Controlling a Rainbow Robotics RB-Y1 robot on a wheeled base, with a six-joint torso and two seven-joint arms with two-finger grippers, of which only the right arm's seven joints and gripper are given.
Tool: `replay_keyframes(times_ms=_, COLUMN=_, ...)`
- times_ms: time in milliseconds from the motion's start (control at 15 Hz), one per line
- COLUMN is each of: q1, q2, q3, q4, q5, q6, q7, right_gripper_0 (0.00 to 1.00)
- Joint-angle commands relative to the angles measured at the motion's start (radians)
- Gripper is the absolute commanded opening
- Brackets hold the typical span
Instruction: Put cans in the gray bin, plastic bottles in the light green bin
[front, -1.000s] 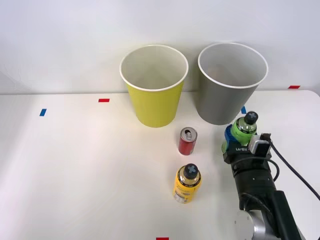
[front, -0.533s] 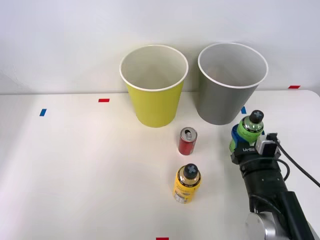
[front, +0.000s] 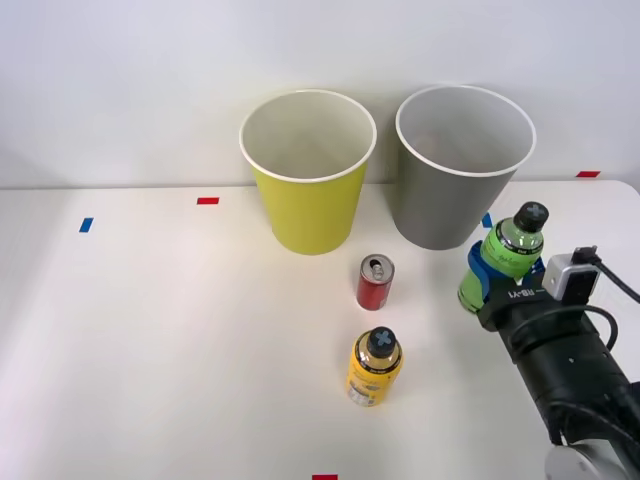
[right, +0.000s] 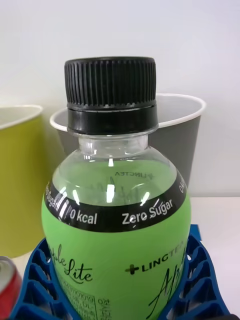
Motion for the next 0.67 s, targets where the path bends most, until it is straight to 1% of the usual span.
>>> replay_keyframes(times_ms=67, q1=-0.021, q2=-0.023, q3=0.0, q4=-0.086, q5=-0.137, q6=0.036, q7=-0.004, right_gripper_0=0.0)
replay_keyframes(times_ms=133, q1=-0.035, q2=-0.025, q3=0.0, q4=-0.103, q5=-0.191, q6=0.036, q7=-0.001, right_gripper_0=0.0)
replay_keyframes(times_ms=267, q1=-0.089, q2=-0.025, q3=-0.012, q4=-0.118, q5=-0.258, q6=0.036, q7=0.0, right_gripper_0=0.0)
replay_keyframes(times_ms=467, q1=-0.197, q2=-0.022, q3=-0.024, q4=-0.117, q5=-0.283, q6=0.069, q7=-0.003, right_gripper_0=0.0)
replay_keyframes(times_ms=600, q1=-0.291, q2=-0.02, q3=-0.032, q4=-0.118, q5=-0.281, q6=0.145, q7=0.002, right_gripper_0=0.0)
replay_keyframes(times_ms=667, q1=-0.363, q2=-0.023, q3=-0.03, q4=-0.117, q5=-0.281, q6=0.211, q7=-0.004, right_gripper_0=0.0)
